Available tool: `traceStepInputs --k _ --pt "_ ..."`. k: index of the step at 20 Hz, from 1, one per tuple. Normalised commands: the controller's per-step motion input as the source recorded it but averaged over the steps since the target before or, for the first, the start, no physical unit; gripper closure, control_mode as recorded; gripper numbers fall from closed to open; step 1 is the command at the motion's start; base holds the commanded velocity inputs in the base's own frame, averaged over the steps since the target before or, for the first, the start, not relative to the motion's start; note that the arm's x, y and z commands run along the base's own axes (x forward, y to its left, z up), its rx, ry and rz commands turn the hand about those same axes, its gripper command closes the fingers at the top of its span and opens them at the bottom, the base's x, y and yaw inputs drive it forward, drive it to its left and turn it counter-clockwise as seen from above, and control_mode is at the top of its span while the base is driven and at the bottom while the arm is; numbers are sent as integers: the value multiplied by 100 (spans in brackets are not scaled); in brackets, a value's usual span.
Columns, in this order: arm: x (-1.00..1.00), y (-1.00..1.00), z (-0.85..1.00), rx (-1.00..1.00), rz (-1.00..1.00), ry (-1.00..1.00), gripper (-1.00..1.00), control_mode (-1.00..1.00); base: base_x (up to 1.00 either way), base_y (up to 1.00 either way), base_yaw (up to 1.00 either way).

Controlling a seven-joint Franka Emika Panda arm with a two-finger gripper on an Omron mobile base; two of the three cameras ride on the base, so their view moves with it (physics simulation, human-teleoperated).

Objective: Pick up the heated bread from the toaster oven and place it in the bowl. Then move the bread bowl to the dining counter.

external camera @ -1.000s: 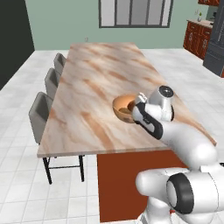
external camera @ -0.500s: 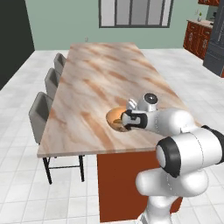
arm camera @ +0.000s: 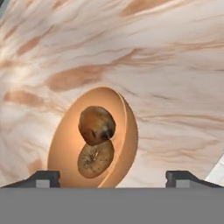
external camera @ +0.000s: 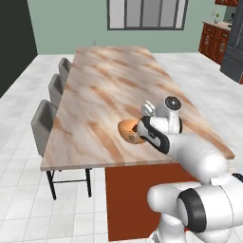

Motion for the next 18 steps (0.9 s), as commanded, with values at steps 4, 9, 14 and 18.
traceStepInputs --k 4,9,14,18 --pt "-100 0 81 0 12 -31 -100 -100 0 0 0" --pt "-100 0 20 0 12 -23 -100 -100 0 0 0" --pt "-100 2 0 -2 11 -10 -100 -100 0 0 0" --pt "-84 33 27 -15 13 4 -100 -100 0 0 0"
